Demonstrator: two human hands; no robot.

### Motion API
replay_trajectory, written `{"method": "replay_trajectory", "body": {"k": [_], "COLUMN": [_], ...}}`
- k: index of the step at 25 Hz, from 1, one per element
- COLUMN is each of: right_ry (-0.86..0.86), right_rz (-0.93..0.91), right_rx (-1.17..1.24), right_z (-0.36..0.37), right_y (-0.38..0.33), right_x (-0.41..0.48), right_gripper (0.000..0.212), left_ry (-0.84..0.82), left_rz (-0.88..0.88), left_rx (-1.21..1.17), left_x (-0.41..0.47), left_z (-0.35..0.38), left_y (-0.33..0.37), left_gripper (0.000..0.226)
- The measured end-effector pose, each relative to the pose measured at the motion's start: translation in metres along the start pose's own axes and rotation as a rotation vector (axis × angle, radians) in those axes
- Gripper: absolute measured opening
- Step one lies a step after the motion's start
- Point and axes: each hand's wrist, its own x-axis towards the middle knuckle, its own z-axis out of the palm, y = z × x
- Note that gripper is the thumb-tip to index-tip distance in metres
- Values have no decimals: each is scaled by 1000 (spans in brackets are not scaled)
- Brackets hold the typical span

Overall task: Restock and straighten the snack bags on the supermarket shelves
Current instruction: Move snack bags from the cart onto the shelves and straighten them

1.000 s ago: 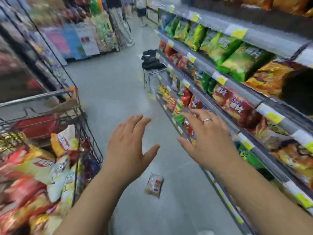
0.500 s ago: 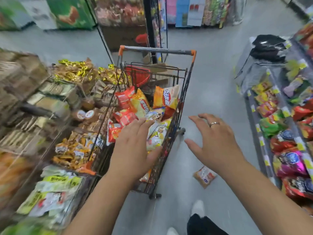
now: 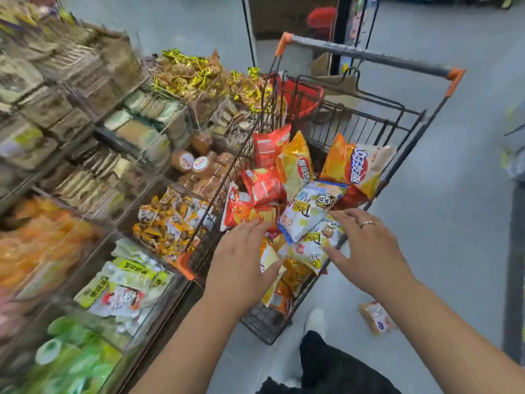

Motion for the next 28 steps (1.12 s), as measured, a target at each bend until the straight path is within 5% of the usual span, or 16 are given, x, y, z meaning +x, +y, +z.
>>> {"method": "replay_trajectory", "body": {"k": [10, 21, 28], "right_ry": [-205, -354, -201], "right_rz": [-58, -84, -117], "right_rx": [-100, -479, -450], "right_z": [100, 189, 191], "right_y": [44, 42, 29], "right_x": [125, 195, 209], "right_gripper": [74, 90, 54], "left_ry": [-155, -282, -283], "left_rz": [-157, 6, 16], "left_rx": [-157, -199, -257], "left_x": [88, 141, 137], "left_z": [98, 202, 207], "left_y": [-49, -120, -145], "left_gripper": [62, 61, 56]}}
